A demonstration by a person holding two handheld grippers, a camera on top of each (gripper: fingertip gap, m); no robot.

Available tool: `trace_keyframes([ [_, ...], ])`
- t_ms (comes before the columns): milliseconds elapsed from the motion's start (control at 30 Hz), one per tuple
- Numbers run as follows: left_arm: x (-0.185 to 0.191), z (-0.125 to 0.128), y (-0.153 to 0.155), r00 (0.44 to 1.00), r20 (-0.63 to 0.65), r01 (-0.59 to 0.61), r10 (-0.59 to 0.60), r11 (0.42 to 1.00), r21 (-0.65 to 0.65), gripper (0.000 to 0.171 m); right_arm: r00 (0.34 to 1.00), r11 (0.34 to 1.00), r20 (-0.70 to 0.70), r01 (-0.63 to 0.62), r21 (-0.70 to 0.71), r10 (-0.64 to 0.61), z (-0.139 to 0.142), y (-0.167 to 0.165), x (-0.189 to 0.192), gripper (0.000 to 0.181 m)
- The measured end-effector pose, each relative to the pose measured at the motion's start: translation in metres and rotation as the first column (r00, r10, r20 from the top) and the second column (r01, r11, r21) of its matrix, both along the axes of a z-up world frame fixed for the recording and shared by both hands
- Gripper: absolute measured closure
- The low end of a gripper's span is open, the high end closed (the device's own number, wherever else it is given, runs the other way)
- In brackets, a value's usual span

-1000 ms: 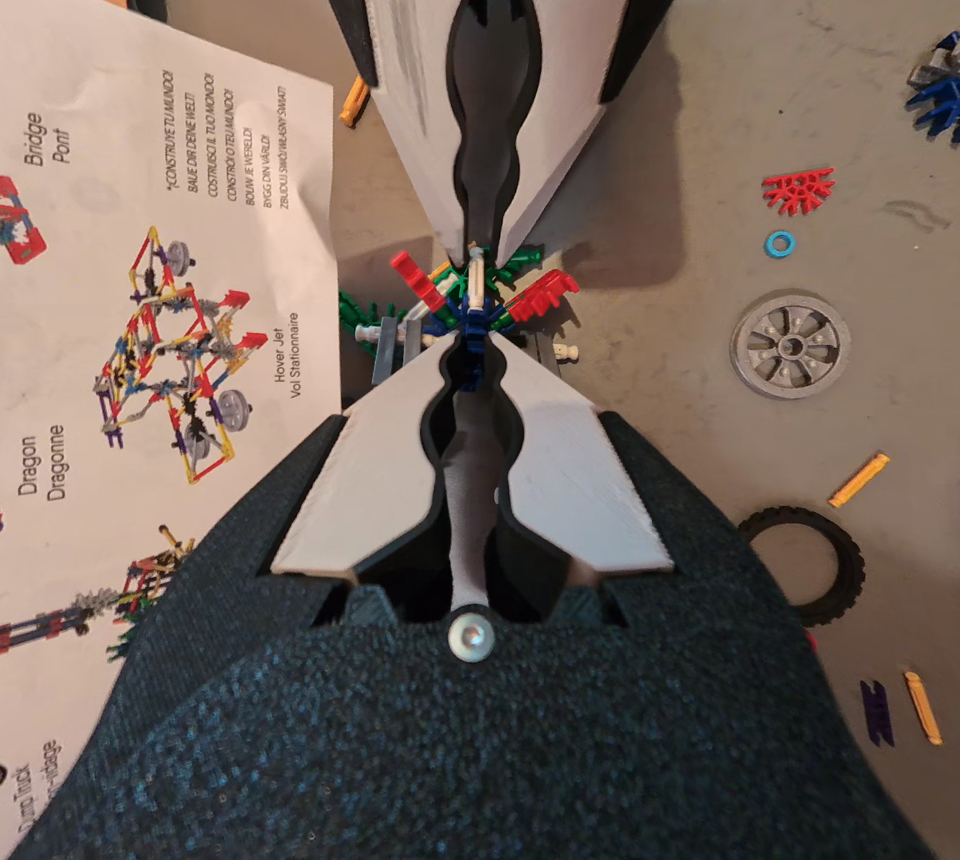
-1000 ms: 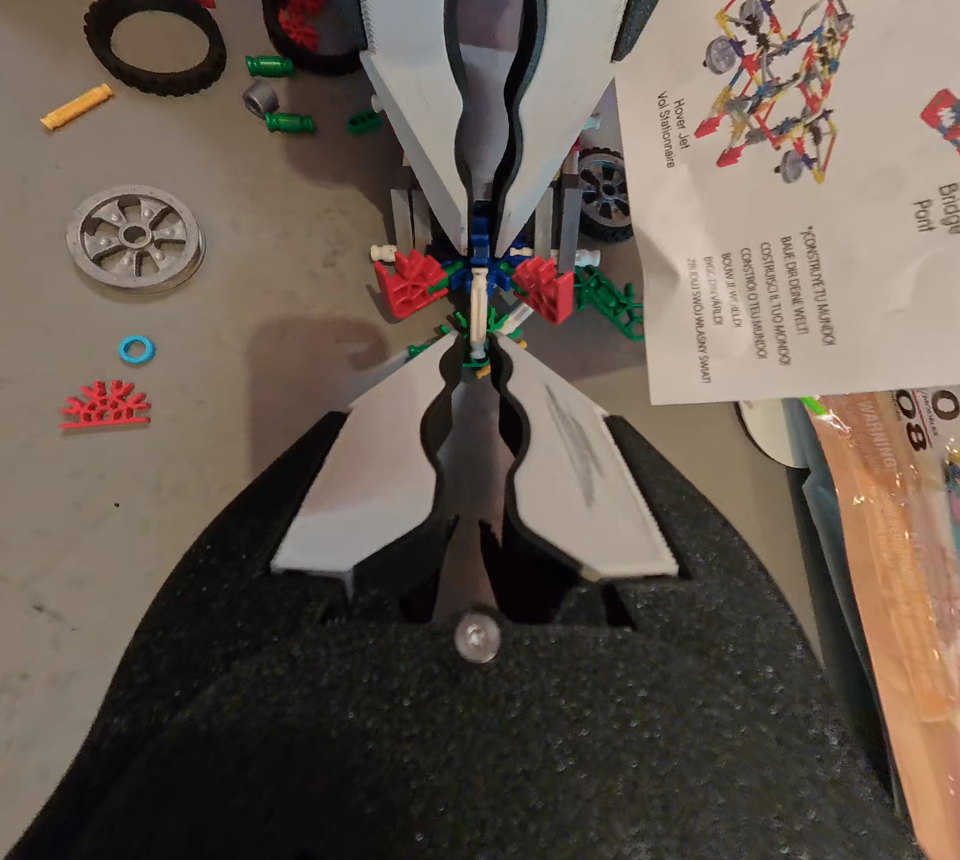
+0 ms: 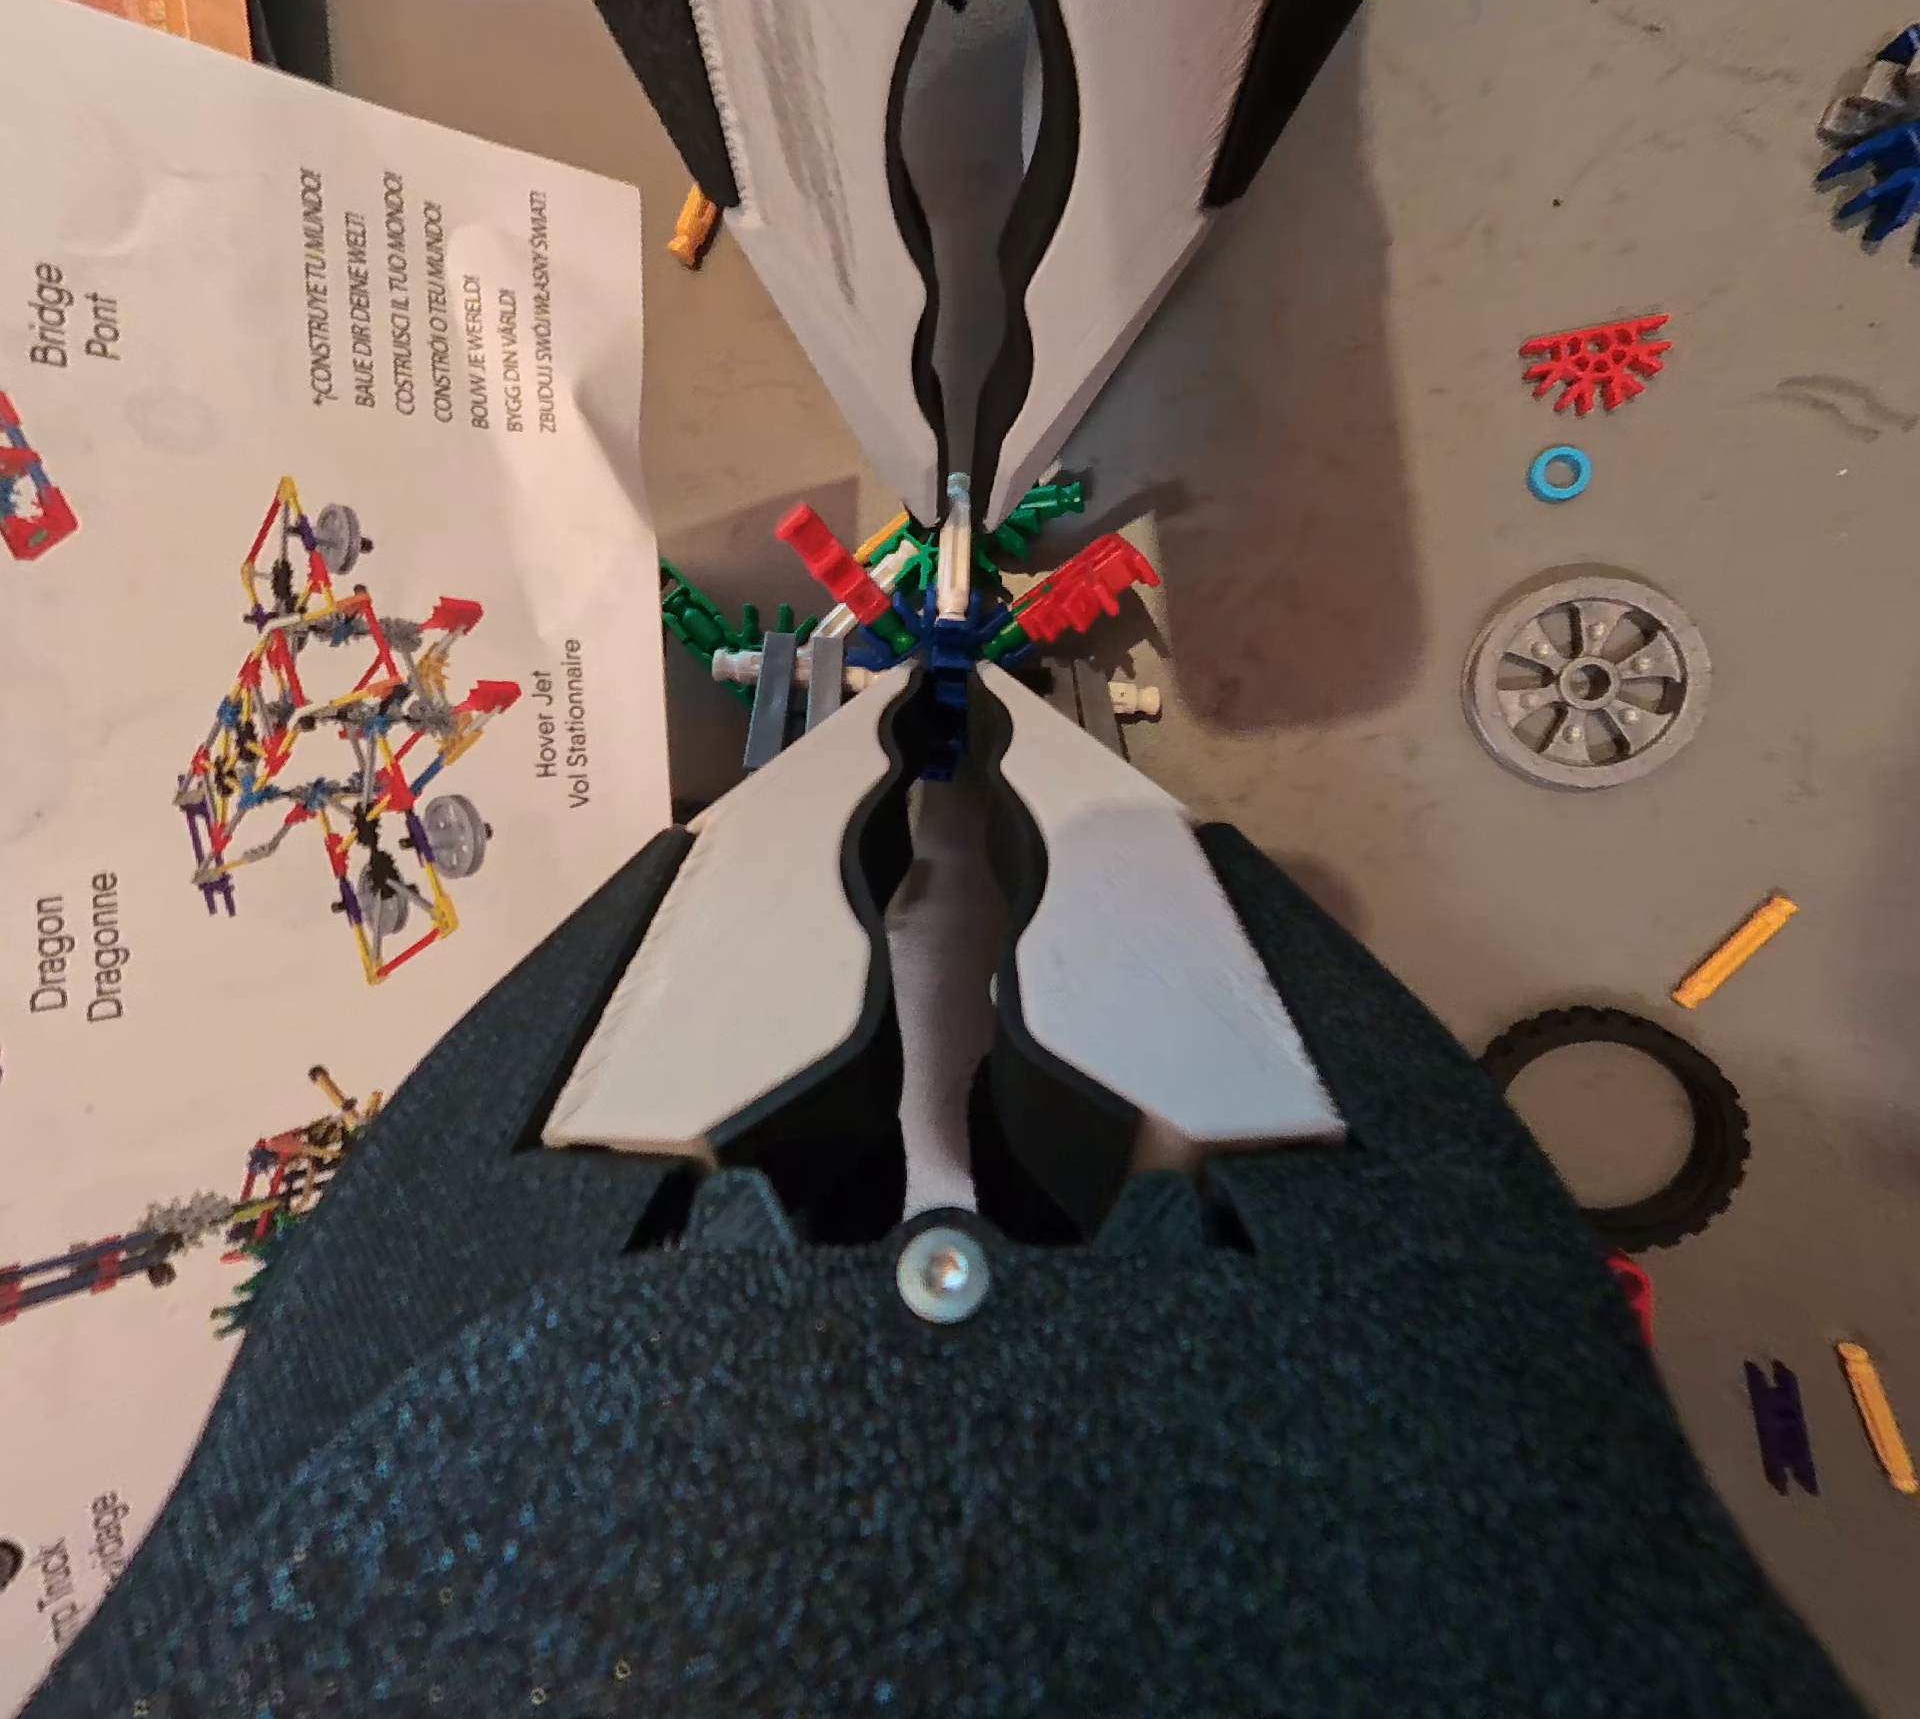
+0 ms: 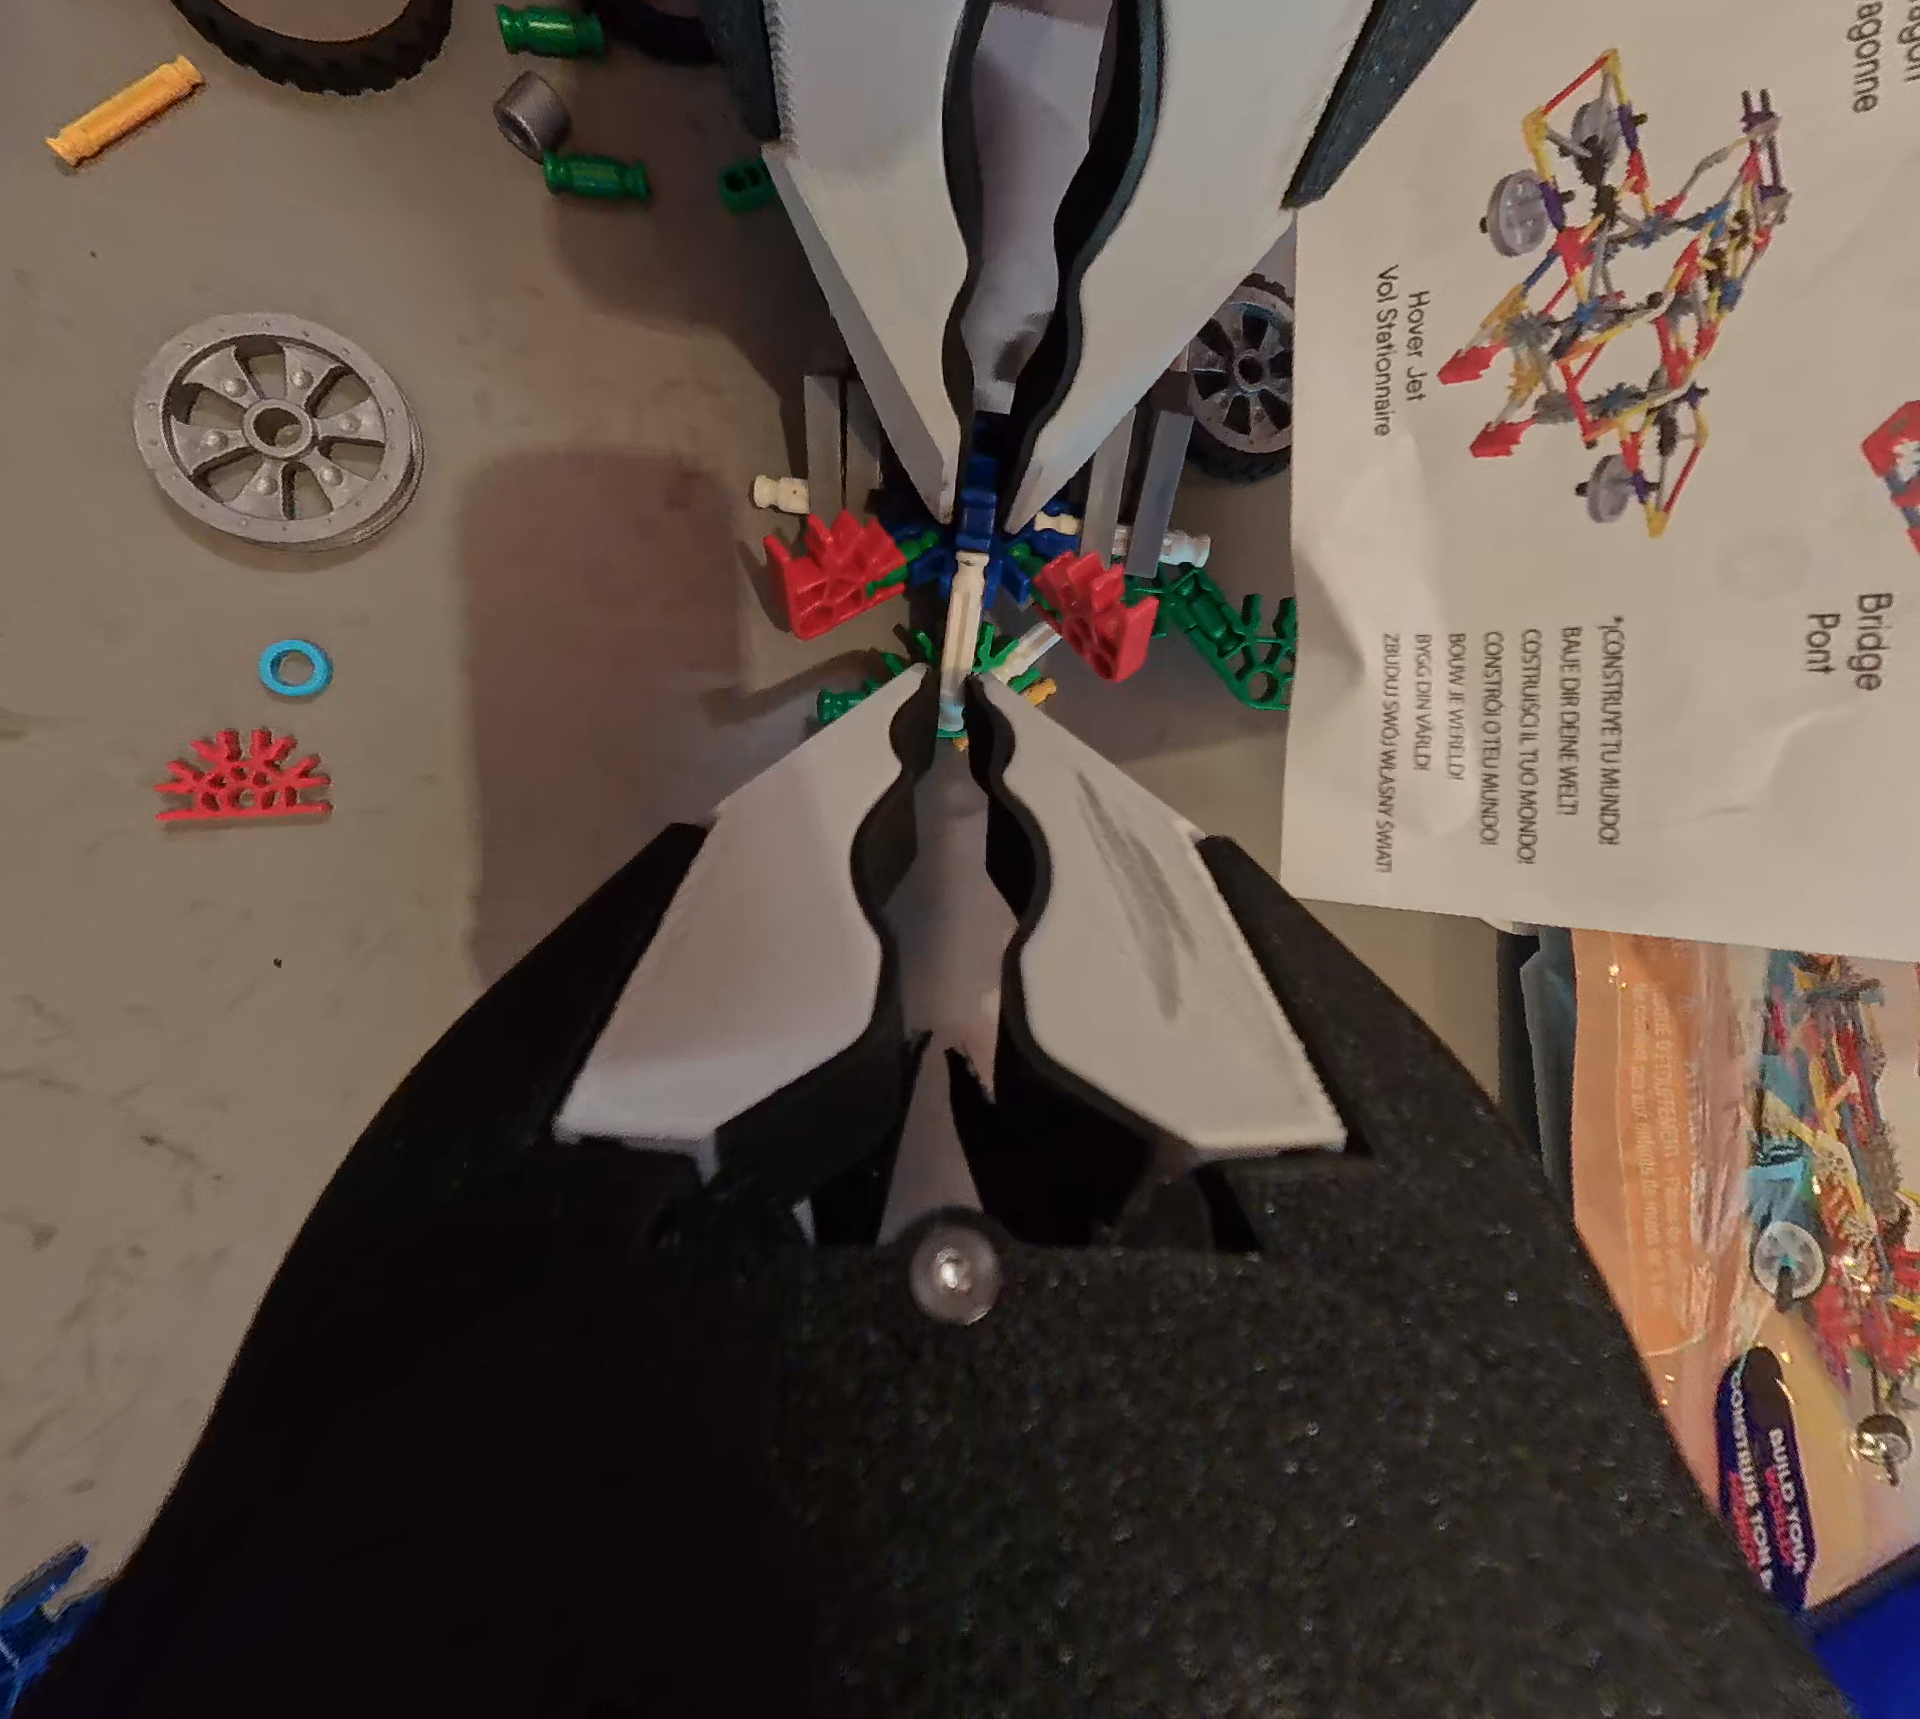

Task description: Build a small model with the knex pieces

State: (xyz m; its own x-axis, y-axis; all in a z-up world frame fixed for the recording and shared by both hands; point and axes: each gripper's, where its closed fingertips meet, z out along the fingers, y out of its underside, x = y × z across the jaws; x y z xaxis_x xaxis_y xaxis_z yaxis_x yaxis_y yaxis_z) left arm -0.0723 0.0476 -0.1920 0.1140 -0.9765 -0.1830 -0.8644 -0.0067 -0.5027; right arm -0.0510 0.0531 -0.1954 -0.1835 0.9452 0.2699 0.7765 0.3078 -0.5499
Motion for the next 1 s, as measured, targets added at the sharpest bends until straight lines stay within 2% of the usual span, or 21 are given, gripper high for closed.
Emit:
trace_keyframes([
  [333, 0.0, 0.0, 0.001, 1.0, 0.0, -0.005, 0.005, 1.0, -0.003, 0.166, 1.0, 1.0, 0.015, -0.008, -0.015, 0.008, 0.011, -0.002, 0.002, 0.179],
  [1000, 0.003, -0.002, 0.002, 1.0, -0.004, 0.012, -0.012, 0.999, 0.046, 0.165, 0.999, 1.0, 0.048, -0.003, -0.016, 0.004, -0.002, -0.004, 0.003, 0.176],
])
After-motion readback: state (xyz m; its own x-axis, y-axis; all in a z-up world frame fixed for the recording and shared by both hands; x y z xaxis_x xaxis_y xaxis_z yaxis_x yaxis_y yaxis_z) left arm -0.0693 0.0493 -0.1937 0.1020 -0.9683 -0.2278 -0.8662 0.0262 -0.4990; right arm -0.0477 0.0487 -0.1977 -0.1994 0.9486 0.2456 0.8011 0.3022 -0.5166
